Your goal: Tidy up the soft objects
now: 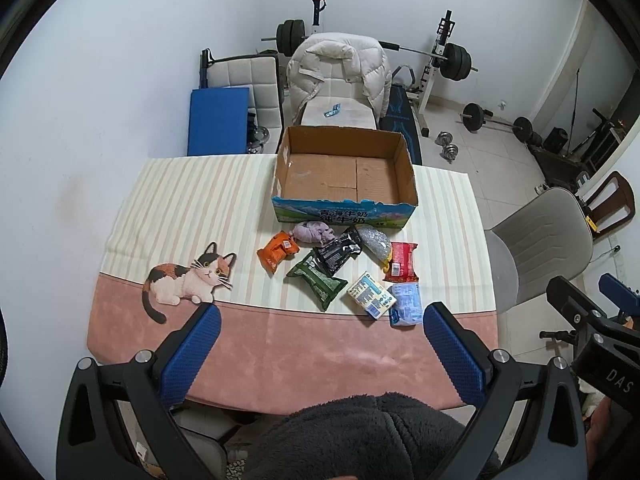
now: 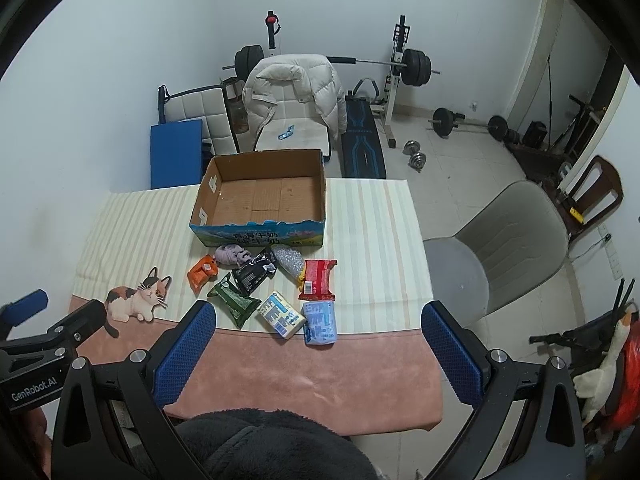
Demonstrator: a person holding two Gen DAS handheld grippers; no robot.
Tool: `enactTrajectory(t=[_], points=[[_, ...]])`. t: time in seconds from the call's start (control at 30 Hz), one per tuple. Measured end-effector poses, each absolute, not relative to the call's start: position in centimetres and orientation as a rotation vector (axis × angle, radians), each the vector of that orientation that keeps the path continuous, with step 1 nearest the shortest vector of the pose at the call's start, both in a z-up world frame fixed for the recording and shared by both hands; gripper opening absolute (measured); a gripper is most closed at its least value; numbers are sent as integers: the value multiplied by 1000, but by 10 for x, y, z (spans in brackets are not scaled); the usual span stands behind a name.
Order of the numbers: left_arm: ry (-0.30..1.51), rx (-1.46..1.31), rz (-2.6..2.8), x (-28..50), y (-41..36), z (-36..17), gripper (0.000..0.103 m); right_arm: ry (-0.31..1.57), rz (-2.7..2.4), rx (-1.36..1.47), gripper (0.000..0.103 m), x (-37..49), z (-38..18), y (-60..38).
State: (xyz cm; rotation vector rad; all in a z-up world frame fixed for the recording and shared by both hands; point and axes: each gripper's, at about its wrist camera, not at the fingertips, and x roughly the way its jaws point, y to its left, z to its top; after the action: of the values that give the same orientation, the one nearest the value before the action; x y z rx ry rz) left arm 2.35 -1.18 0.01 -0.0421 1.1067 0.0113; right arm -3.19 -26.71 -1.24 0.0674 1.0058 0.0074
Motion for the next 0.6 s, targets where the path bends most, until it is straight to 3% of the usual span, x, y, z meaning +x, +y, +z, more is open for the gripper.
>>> enactTrajectory(t=[0.2,0.37,0.6], points=[[1245,-138,34,73,-3,-73,103,1057,-5,123,103,6,-64,-292],[1427,-205,52,117,2,-173,103,1232,16,144,103,57,-165,-305],[1673,-465,75,148,10,-294,88,1447,69,182,99,100,-317,-299]])
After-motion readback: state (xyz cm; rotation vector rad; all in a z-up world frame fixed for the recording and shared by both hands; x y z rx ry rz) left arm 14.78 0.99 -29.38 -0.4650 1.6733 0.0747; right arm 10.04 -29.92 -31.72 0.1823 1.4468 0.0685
